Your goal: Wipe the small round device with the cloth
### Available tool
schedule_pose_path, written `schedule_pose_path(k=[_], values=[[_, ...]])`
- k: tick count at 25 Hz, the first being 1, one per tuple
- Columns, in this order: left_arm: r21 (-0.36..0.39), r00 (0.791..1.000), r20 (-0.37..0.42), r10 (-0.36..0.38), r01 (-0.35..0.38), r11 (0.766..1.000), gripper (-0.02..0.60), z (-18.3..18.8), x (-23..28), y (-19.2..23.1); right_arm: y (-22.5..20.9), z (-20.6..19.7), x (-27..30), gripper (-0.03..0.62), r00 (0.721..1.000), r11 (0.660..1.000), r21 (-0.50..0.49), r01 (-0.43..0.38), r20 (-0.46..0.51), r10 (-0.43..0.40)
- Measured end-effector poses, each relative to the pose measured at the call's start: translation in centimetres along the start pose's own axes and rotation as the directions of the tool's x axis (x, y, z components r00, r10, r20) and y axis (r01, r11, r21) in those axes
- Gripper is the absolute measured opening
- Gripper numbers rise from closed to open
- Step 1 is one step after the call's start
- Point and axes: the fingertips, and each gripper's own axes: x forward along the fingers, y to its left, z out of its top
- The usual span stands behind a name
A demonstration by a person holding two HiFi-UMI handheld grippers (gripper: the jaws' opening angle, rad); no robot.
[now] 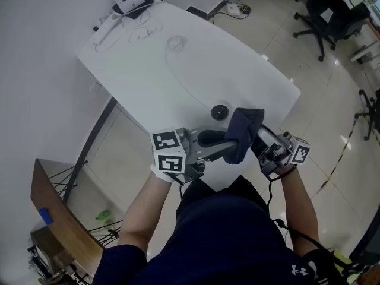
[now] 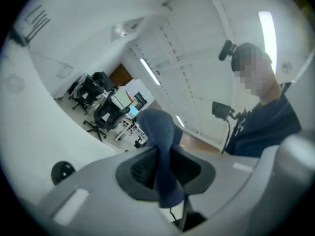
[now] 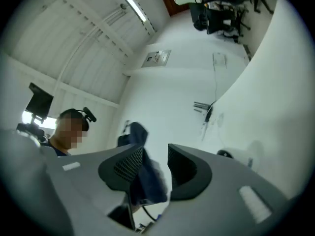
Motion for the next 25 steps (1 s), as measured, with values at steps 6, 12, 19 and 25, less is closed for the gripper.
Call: schedule_pose_path(k=[6,12,19,25], values=[[-0.193,0.99,0.075,0.12,-0.104,0.976,0.067,-2.7,-2.1,5.2,1.1,-3.3,2.1,0.166,0.99,0.998,0.042,-0.051,-0.128,0.056],[0.004,0.862,-0.157,0.481,-0.487,0.873,0.067,-6.4,-3.6,10.2,-1.7,-5.7,2.7,0.195,0.952,0.987,-0.091,0.129,-0.268,-0.149],[0.531,0.58,-0.218,0.785,-0.604,0.594,0.069,-7.7,-4.0,11.8,-5.1,-6.5,3.6,0.195,0.918,0.926,-0.001,0.377,-0.134,-0.374],[0.757,0.508,-0.248,0.825,-0.429,0.492,0.086,-9.5,-2.4,10.8,-5.0,-6.8,4.1,0.232,0.882,0.895,-0.05,0.443,-0.152,-0.445]])
